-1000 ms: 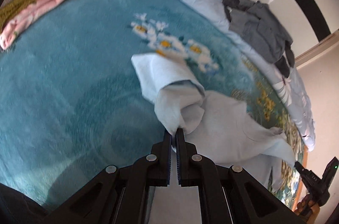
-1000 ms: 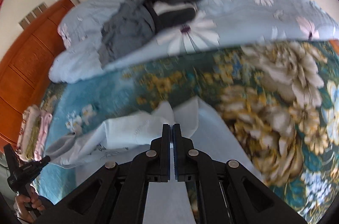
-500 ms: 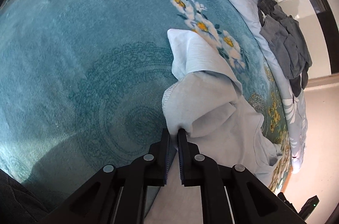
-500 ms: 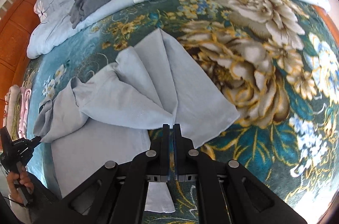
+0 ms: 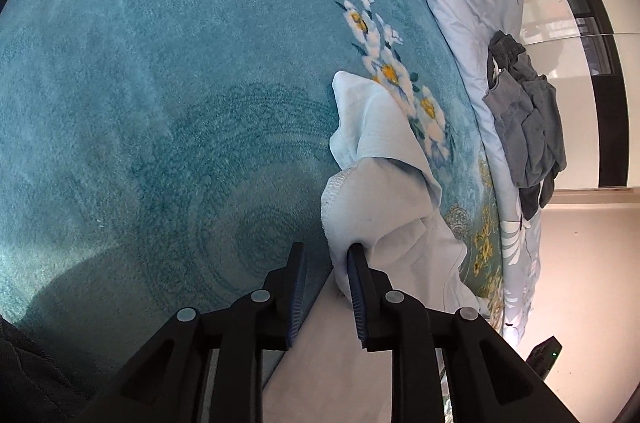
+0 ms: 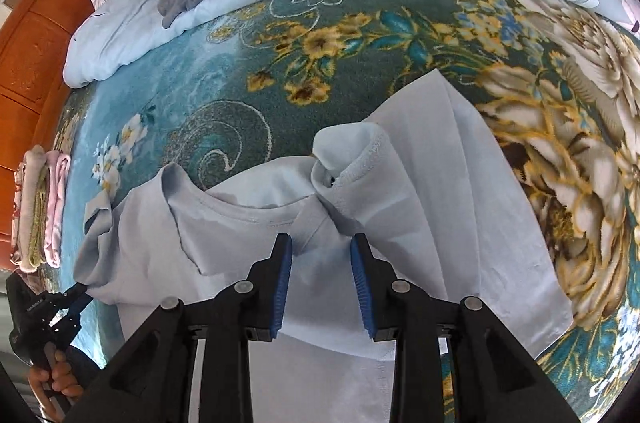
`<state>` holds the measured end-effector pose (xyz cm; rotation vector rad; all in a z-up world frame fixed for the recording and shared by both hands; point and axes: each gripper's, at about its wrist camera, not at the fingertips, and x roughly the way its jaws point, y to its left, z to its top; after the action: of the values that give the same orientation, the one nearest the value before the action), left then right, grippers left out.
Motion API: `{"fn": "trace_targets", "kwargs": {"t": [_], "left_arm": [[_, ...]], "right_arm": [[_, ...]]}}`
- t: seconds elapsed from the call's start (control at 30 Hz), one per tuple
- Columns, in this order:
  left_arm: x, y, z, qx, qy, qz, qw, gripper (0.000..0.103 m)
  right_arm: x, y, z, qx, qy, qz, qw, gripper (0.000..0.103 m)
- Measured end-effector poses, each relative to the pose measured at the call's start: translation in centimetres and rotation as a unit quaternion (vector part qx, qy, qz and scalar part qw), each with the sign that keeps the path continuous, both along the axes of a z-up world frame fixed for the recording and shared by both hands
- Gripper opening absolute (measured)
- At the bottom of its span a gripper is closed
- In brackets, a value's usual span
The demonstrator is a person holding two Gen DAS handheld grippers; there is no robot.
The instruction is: Fold clothes
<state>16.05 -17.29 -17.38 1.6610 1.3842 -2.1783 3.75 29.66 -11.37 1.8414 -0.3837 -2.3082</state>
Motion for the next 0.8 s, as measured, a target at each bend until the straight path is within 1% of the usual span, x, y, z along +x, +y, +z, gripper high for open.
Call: {"fn": "trace_targets", "kwargs": {"t": [0.03, 0.07, 0.17, 0.23, 0.3, 0.37, 0.43, 0.5, 0.53, 0.67, 0.77, 0.8], "left_arm": [[-0.1, 0.0, 0.0, 0.002, 0.002, 0.000, 1.0000, 0.025], [-0.2, 0.1, 0.0, 0.004, 0.004, 0.000, 1.0000, 0.028], [-0.3, 0.2, -0.1, 0.016, 0.009, 0.001, 0.9998, 0.038], [-0.4, 0.1, -0.1, 0.024, 0.014, 0.001, 0.9996, 0.042], [-0.5, 0.1, 0.0, 0.030, 0.017, 0.002, 0.9994, 0.047], [-0.6, -0.1, -0.2, 0.035, 0.016, 0.006, 0.9992, 0.050], [-0.6, -0.3, -0.5, 0.042, 0.014, 0.012, 0.9990, 0.051], [-0.6, -0.5, -0.7, 0.048, 0.012, 0.018, 0.9986, 0.051], [-0.6, -0.6, -0.8, 0.052, 0.012, 0.020, 0.9984, 0.052], [-0.5, -0.7, -0.8, 0.058, 0.016, 0.022, 0.9979, 0.052], [-0.6, -0.7, -0.8, 0.062, 0.018, 0.020, 0.9977, 0.054], [-0.6, -0.8, -0.9, 0.064, 0.017, 0.021, 0.9976, 0.055]], "right_arm": [[0.2, -0.4, 0.4, -0.004, 0.001, 0.010, 1.000, 0.007], [0.2, -0.9, 0.8, 0.002, 0.004, 0.022, 1.000, 0.004], [-0.3, -2.5, 2.6, 0.013, 0.026, 0.053, 0.998, 0.000], [-1.7, -3.1, 4.8, 0.022, 0.058, 0.059, 0.996, 0.000], [-3.7, -3.4, 7.7, 0.029, 0.100, 0.056, 0.993, 0.000], [-5.9, -4.0, 10.4, 0.027, 0.133, 0.053, 0.989, 0.000], [-7.8, -5.0, 11.7, 0.011, 0.139, 0.068, 0.988, 0.000], [-8.7, -6.7, 11.0, 0.003, 0.122, 0.085, 0.989, 0.000], [-8.7, -7.8, 10.0, 0.000, 0.108, 0.095, 0.990, 0.000], [-7.7, -11.7, 4.5, -0.007, 0.045, 0.122, 0.991, 0.000], [-7.7, -12.6, 1.7, -0.020, 0.012, 0.105, 0.994, 0.002], [-7.7, -12.8, 0.8, -0.024, 0.001, 0.098, 0.995, 0.008]]}}
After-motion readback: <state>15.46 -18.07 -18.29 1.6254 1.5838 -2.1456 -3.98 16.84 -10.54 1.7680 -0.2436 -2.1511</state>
